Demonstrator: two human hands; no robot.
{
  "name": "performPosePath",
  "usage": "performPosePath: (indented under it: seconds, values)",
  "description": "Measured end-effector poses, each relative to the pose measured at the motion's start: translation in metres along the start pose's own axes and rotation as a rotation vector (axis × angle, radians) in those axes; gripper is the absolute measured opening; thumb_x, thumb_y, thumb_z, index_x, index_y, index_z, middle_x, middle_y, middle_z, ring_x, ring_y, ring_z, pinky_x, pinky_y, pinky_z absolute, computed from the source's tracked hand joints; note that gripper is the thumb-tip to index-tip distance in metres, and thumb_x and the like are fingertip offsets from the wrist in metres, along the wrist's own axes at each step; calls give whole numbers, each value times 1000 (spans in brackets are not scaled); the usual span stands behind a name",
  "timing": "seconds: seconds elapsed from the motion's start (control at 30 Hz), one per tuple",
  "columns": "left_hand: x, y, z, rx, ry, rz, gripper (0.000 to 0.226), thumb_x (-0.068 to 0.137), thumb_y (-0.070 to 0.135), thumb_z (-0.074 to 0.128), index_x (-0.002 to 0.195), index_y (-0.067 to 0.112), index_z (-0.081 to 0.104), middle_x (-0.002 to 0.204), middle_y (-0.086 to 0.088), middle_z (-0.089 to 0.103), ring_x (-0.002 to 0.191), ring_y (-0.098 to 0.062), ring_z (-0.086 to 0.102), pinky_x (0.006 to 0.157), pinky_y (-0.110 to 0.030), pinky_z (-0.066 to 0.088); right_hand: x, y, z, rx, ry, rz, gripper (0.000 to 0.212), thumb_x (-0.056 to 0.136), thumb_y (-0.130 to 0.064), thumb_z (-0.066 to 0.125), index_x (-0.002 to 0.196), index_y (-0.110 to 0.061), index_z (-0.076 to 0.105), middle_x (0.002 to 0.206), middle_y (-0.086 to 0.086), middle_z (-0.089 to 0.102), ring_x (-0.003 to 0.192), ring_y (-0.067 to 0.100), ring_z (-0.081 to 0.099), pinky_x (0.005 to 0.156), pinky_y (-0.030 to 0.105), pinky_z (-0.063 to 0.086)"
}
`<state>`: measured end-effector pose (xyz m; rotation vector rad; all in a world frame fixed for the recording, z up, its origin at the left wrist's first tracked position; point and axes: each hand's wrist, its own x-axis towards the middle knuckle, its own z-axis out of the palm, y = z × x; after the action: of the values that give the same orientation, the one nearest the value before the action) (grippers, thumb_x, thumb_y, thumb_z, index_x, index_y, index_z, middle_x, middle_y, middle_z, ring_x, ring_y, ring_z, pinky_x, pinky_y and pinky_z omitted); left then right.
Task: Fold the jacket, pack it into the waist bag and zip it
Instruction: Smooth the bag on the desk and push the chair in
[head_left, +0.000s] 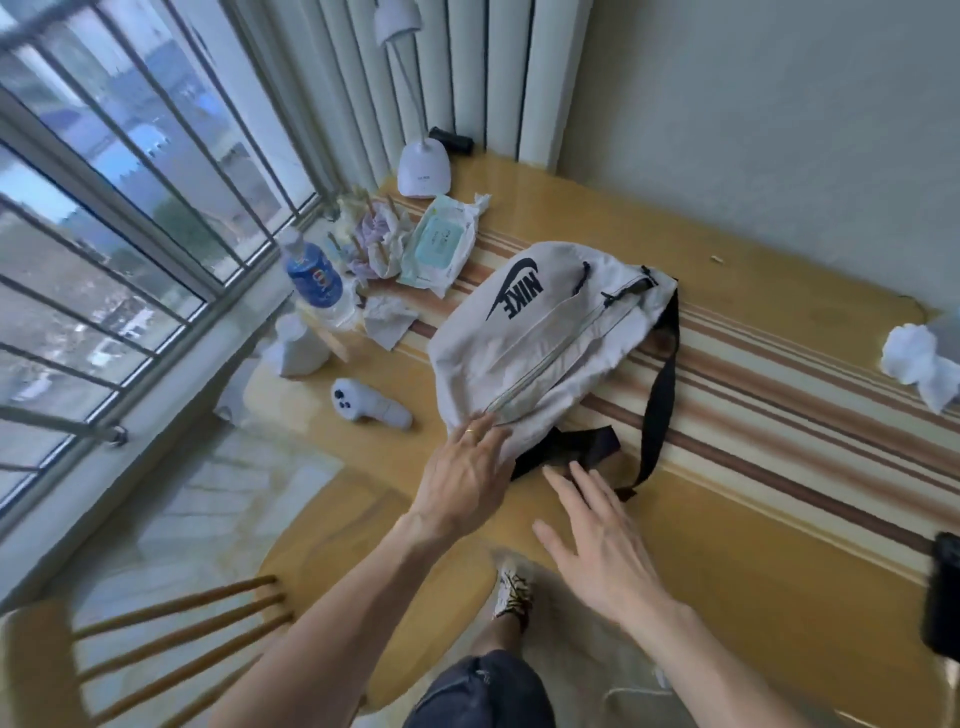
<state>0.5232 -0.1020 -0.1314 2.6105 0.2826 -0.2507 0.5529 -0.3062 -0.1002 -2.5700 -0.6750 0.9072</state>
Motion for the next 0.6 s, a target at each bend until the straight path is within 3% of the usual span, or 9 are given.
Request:
performPosePath:
  seconds: [0.1, 0.23, 0.3, 0.37, 0.5, 0.6]
  values:
    - [-69, -8, -22, 9, 14, -67, 38, 101, 37, 47, 132, 20, 60, 139, -3, 61, 122, -29, 59, 89, -42, 54, -57, -28, 25, 52, 20, -52, 62, 98, -60, 37, 155, -41, 21, 165, -6, 21, 151, 15, 19, 119, 35, 28]
    - [-174, -42, -39, 75, 37, -137, 40, 100, 41, 48, 133, 22, 60, 140, -3, 60, 125, -28, 57, 98, -43, 50, -116, -74, 75, 156, 80, -156, 58, 98, -57, 41, 152, -38, 31, 153, -15, 36, 141, 11, 36, 110, 31, 37]
    - [-227, -61, -46, 115, 42, -167, 40, 100, 42, 47, 133, 24, 59, 139, -3, 60, 124, -27, 57, 100, -43, 50, -144, -100, 107, 223, 91, -182, 58, 96, -61, 40, 149, -39, 34, 149, -19, 38, 133, 12, 47, 106, 36, 45]
    - [-277, -81, -53, 152, 47, -197, 39, 101, 42, 47, 134, 25, 59, 140, -2, 59, 125, -26, 57, 101, -42, 49, -173, -127, 137, 276, 96, -207, 60, 94, -66, 36, 149, -42, 32, 149, -20, 38, 134, 10, 45, 105, 40, 46]
    - [-358, -119, -67, 213, 36, -272, 39, 100, 42, 46, 133, 26, 61, 137, -2, 61, 120, -24, 59, 100, -41, 50, -236, -180, 186, 335, 27, -219, 58, 97, -60, 39, 151, -40, 30, 142, -20, 37, 133, 9, 42, 106, 28, 41]
    - [-399, -142, -72, 242, 33, -323, 40, 100, 42, 41, 130, 29, 63, 136, 0, 63, 118, -21, 61, 98, -39, 53, -269, -205, 218, 355, -26, -225, 58, 97, -59, 38, 152, -41, 28, 150, -16, 37, 134, 9, 40, 108, 27, 39]
